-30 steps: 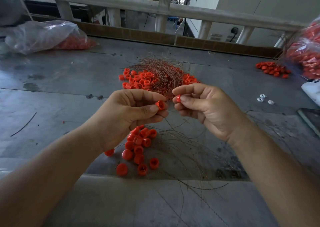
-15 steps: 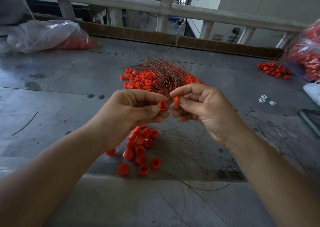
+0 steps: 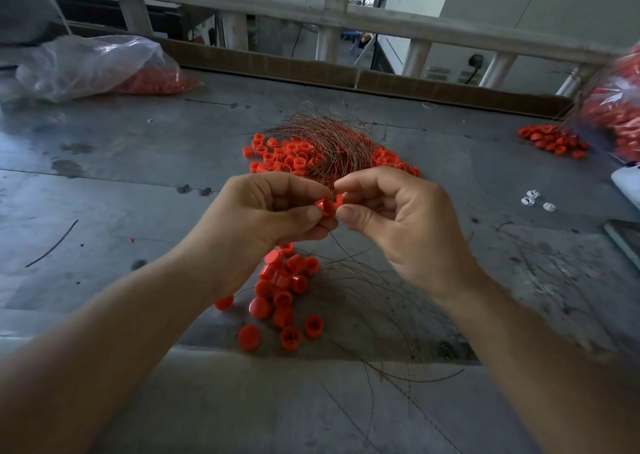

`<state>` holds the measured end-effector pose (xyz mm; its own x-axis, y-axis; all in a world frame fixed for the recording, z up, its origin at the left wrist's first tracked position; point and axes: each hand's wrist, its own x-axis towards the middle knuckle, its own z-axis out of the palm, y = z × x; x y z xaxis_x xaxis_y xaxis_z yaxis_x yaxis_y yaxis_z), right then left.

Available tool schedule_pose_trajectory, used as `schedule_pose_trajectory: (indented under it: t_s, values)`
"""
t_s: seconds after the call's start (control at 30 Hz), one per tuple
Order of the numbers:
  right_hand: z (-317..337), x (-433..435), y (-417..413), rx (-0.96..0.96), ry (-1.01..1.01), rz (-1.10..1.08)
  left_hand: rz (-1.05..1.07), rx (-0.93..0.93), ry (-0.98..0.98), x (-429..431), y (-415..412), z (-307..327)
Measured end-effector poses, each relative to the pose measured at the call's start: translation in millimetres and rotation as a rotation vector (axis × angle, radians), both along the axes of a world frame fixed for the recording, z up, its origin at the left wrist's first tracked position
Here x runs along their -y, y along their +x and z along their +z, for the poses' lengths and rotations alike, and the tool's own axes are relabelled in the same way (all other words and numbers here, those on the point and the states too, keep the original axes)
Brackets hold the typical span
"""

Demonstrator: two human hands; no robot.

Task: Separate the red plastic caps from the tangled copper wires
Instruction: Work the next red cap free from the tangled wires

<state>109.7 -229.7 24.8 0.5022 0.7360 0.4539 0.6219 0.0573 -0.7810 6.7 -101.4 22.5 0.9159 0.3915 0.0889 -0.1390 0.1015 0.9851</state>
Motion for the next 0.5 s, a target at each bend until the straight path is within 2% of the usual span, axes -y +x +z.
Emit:
schedule_pose_trajectory:
  t_s: [0.5]
  values:
    - [-6.6,-2.6,-3.1,0.147,0.02,-0.07,0.052,-0.007,0.101,3.0,0.1,-1.1]
